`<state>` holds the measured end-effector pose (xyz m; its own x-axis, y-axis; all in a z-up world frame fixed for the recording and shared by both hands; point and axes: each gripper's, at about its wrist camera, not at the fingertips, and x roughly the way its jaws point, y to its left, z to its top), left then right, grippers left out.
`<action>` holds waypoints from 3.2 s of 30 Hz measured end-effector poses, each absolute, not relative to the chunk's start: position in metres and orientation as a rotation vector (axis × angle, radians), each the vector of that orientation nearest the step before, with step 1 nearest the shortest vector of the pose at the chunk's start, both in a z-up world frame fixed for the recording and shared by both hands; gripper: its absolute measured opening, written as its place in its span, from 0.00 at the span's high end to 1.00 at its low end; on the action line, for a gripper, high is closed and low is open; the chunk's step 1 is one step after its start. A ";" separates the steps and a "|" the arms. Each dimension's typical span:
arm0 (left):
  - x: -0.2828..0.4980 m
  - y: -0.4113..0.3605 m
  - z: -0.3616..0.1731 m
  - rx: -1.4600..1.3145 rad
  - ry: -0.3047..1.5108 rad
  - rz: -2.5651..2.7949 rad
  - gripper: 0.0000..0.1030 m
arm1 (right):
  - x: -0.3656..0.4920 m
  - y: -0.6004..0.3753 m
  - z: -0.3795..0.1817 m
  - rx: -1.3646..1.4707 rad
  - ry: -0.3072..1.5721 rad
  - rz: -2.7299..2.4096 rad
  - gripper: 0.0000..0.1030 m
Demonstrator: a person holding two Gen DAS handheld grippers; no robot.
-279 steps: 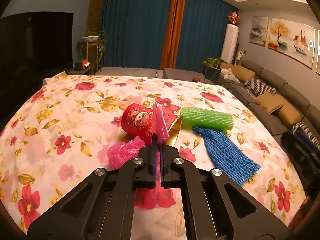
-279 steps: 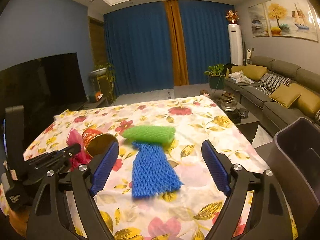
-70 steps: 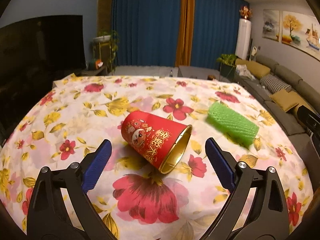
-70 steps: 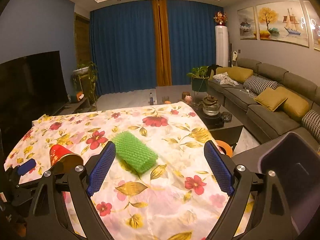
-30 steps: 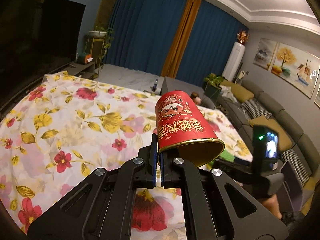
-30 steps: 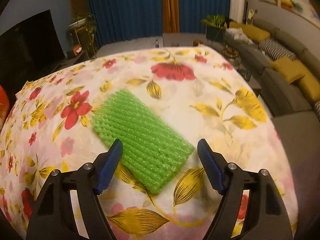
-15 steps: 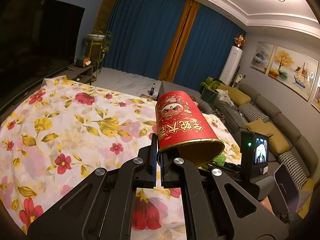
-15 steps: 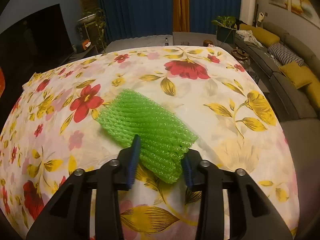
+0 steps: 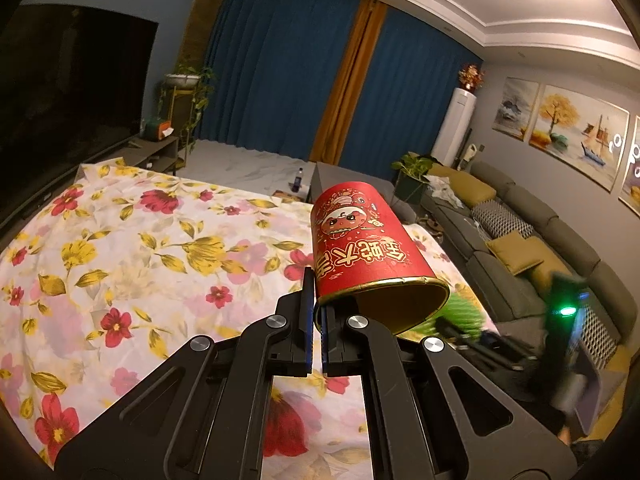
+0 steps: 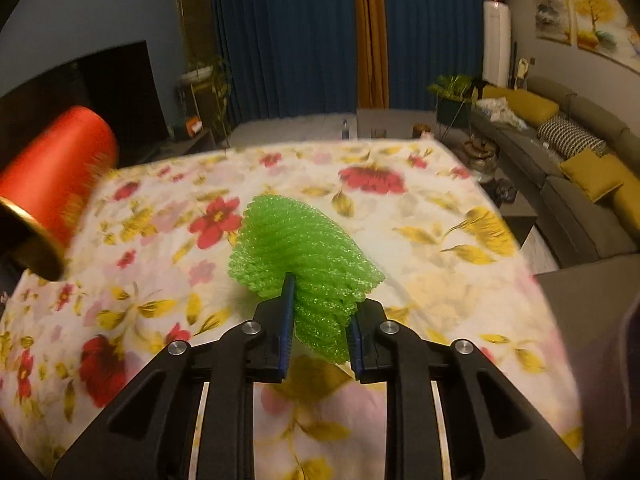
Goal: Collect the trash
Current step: 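Carry the red cup and green net over the grey bin with both grippers, then open both grippers to drop the red cup and green net into the bin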
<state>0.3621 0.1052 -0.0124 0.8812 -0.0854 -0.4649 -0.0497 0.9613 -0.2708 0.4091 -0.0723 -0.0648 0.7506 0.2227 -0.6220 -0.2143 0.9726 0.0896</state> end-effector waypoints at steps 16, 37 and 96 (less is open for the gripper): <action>0.312 0.006 0.014 -0.164 0.465 -0.200 0.99 | 0.291 -0.176 0.005 0.056 0.479 0.168 0.77; 0.258 -0.185 0.025 -0.045 0.448 -0.457 0.99 | 0.178 -0.332 0.018 0.158 0.364 -0.085 0.77; 0.253 -0.208 -0.004 -0.009 0.466 -0.416 0.10 | 0.166 -0.342 -0.004 0.141 0.385 -0.189 0.10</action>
